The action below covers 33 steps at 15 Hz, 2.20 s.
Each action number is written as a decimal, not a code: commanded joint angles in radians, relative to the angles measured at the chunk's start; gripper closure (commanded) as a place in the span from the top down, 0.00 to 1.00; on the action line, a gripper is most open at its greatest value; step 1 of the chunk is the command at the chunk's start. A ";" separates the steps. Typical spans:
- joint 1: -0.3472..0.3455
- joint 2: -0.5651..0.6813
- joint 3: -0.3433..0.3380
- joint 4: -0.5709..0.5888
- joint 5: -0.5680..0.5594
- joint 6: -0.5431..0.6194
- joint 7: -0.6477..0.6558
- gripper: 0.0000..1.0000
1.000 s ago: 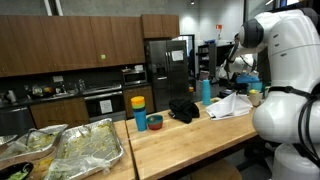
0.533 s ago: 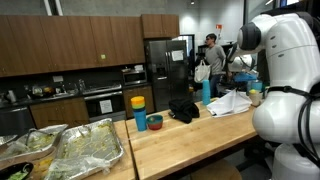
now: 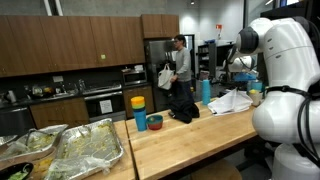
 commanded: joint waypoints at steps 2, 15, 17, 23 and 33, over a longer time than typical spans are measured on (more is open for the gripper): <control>-0.007 0.039 -0.020 0.083 -0.034 -0.006 0.049 0.01; 0.004 0.043 -0.006 0.137 -0.051 -0.021 0.057 0.68; 0.014 0.005 0.011 0.088 -0.049 0.003 0.029 0.80; 0.045 -0.154 0.113 -0.092 -0.010 -0.004 -0.125 1.00; 0.110 -0.404 0.126 -0.362 0.111 -0.293 -0.171 1.00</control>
